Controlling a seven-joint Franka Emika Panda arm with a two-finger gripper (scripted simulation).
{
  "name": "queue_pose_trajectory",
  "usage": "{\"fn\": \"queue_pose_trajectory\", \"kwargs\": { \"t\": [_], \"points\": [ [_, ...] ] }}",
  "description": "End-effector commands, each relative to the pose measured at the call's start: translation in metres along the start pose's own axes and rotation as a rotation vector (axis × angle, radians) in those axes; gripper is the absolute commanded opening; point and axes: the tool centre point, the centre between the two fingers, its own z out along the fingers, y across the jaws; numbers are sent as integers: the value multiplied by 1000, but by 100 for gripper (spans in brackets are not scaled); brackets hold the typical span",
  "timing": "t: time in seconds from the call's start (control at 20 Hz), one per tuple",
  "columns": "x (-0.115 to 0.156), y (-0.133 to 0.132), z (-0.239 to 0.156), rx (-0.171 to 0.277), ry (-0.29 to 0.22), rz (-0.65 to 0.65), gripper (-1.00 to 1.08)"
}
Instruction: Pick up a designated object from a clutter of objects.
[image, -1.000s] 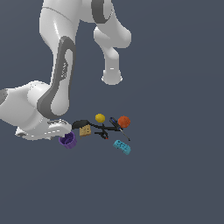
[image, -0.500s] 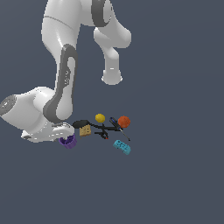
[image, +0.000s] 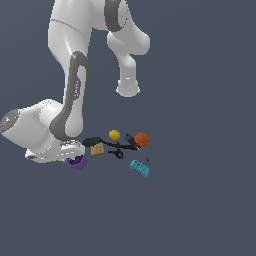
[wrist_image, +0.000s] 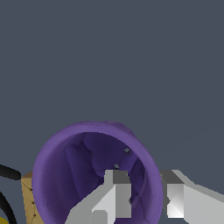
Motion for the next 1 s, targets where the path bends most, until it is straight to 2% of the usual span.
{"fn": "queue_pose_trajectory", "kwargs": {
  "t": [0.0, 0.25, 0.5, 0.7, 0.95],
  "points": [
    [0, 0, 0, 0, 0, 0, -100],
    [0, -3, -1, 0, 0, 0, -100],
    [-2, -17, -8, 0, 0, 0, -100],
    [-5, -37, -16, 0, 0, 0, -100],
    [-10, -75, -33, -1, -1, 0, -100]
  ]
}}
